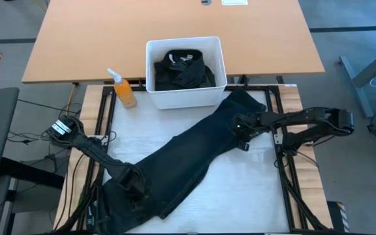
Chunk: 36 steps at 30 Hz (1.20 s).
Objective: Fold laundry
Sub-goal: Fold the dark blue jeans from the white laundry organizer
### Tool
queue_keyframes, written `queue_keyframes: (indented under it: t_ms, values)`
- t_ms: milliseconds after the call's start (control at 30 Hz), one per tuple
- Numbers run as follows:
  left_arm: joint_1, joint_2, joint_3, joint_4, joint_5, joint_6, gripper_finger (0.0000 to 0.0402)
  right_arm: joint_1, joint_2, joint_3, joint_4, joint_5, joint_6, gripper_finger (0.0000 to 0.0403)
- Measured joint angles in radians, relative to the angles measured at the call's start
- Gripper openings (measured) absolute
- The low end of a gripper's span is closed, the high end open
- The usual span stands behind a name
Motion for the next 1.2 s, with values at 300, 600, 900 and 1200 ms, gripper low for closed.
queue_keyframes:
  t_ms: [300, 600, 900, 1200]
  values:
    - [-0.001, 0.001, -0.001, -0.001, 0.0, 0.0, 0.0217, -0.091, 0.08, 0.005, 0.012, 0.032, -0.035, 0.0118]
    - [-0.002, 0.002, -0.001, -0.001, -0.001, -0.007, 0.0217, -0.235, 0.062, 0.001, 0.023, 0.268, -0.131, 0.0118]
    - [-0.002, 0.002, -0.001, -0.002, -0.001, -0.007, 0.0217, -0.407, 0.067, -0.003, 0.036, 0.523, -0.1, 0.0118]
    - [-0.024, 0.002, -0.002, 0.005, -0.009, -0.036, 0.0217, -0.462, 0.051, 0.067, -0.001, 0.542, -0.093, 0.0118]
